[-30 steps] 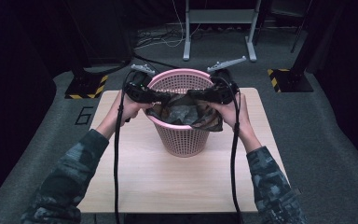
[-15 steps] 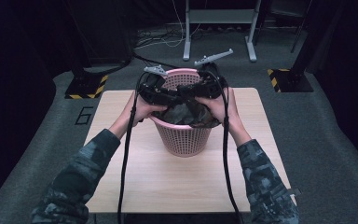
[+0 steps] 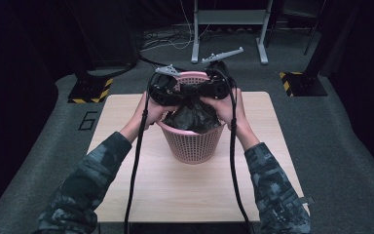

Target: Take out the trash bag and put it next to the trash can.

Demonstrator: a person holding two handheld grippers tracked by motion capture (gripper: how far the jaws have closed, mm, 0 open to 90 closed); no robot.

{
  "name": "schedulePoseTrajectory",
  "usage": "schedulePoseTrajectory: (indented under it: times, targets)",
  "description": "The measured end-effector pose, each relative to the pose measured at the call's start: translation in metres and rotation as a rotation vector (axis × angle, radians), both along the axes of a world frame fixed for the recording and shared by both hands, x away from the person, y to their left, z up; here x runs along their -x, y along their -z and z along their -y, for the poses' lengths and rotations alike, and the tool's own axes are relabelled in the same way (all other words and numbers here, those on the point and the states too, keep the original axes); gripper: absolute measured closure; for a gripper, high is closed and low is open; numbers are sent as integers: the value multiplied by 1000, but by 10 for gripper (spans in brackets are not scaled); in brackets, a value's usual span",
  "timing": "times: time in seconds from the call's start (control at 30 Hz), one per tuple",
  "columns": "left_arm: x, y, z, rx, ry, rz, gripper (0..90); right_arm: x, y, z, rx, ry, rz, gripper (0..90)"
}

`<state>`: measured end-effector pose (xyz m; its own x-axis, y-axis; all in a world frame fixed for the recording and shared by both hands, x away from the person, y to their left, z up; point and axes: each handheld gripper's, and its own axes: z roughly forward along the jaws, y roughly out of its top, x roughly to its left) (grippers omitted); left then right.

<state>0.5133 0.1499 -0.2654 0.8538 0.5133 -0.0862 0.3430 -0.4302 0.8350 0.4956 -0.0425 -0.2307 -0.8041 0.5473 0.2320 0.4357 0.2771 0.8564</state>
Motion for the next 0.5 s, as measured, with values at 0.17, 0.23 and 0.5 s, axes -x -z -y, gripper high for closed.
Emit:
schedulePoseTrajectory:
  times: [0.17, 0.23, 0.5]
  targets:
    - [-7, -4, -12, 16, -42, -13, 898, -4, 3, 23, -13, 25, -5, 753]
    - [-9, -8, -17, 28, -44, -9, 898, -6, 4, 34, -14, 51, 0, 688]
    - [-9, -35, -26, 100, -12, 6, 898, -13, 19, 42, 165, 44, 38, 361]
